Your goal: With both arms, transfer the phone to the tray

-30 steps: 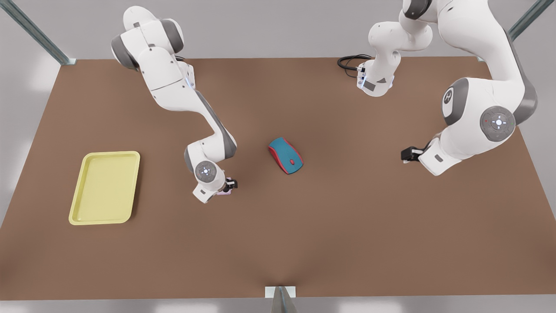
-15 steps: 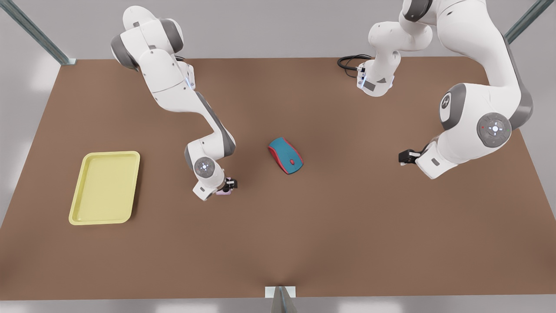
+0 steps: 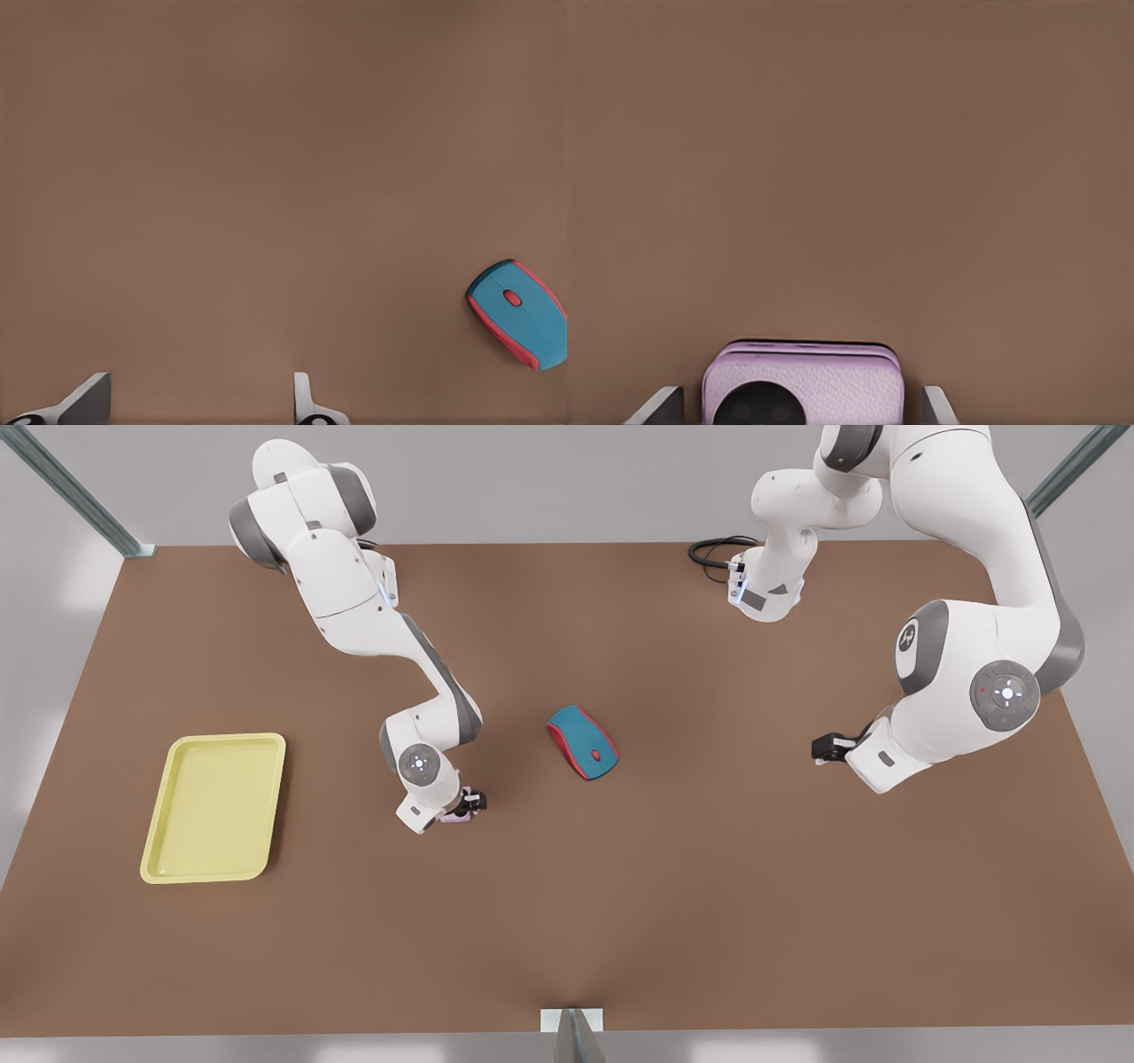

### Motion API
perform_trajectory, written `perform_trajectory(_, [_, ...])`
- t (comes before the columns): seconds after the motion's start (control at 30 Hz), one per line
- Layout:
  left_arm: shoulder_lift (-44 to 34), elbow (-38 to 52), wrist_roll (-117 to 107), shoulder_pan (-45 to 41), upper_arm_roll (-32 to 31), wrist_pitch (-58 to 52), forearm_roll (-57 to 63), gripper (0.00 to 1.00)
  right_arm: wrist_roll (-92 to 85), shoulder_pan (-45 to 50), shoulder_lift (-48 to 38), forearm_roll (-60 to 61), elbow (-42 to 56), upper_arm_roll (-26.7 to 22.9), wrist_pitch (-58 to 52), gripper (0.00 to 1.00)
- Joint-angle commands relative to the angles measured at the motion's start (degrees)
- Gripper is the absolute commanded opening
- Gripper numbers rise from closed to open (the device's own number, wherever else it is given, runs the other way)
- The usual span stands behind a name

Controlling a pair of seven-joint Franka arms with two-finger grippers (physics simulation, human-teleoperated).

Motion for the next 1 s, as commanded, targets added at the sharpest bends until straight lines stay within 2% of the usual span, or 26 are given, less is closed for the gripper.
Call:
perform_trajectory(0.0, [-0.07, 0.03, 0.37, -0.02, -0.03, 0.30, 0.05, 1.00, -0.45, -0.06, 0.03, 0.03, 0.01, 0.00, 0.24, 1.00])
perform_trajectory(0.13, [0.02, 0.03, 0.37, 0.07, -0.03, 0.30, 0.05, 1.00, -0.46, -0.06, 0.39, 0.11, 0.01, 0.00, 0.50, 0.91])
perform_trajectory(0.17, [0.02, 0.03, 0.37, 0.07, -0.03, 0.30, 0.05, 1.00, -0.46, -0.06, 0.39, 0.11, 0.01, 0.00, 0.59, 0.82])
perform_trajectory(0.33, [0.02, 0.03, 0.37, 0.07, -0.03, 0.30, 0.05, 1.00, -0.46, -0.06, 0.21, 0.11, 0.01, 0.00, 0.33, 0.78])
perform_trajectory(0.5, [0.02, 0.11, 0.46, 0.07, -0.03, 0.30, 0.05, 1.00, -0.45, -0.67, -3.21, 0.11, -0.87, 0.00, -1.07, 0.78])
perform_trajectory(0.6, [-0.15, 0.20, 0.37, -0.02, -0.03, 0.30, 0.31, 1.00, -8.09, -5.67, -8.22, 0.11, -5.79, 0.09, -1.43, 0.78])
perform_trajectory(0.77, [-0.16, 1.43, 0.29, -0.02, -0.12, 0.04, 0.58, 1.00, -32.35, -20.18, -15.52, 0.29, -14.14, -0.70, -4.50, 0.78])
perform_trajectory(0.8, [-0.16, 1.43, 0.29, -0.02, -0.12, 0.04, 0.58, 1.00, -38.23, -22.64, -16.66, 0.20, -13.97, -2.28, -7.22, 0.78])
perform_trajectory(0.83, [-0.24, 1.52, 0.29, -0.02, -0.12, 0.04, 0.75, 1.00, -47.46, -23.61, -17.10, 0.20, -13.27, -6.24, -9.07, 0.78])
perform_trajectory(0.9, [-0.16, 1.52, 0.29, -0.02, -0.03, 0.04, 0.67, 1.00, -58.96, -28.53, -16.93, 0.20, -12.91, -8.87, -9.16, 0.78])
perform_trajectory(0.97, [-0.24, 1.52, 0.11, -0.02, -0.03, 0.04, 0.49, 1.00, -71.37, -31.51, -15.26, 0.20, -11.51, -14.50, -8.99, 0.78])
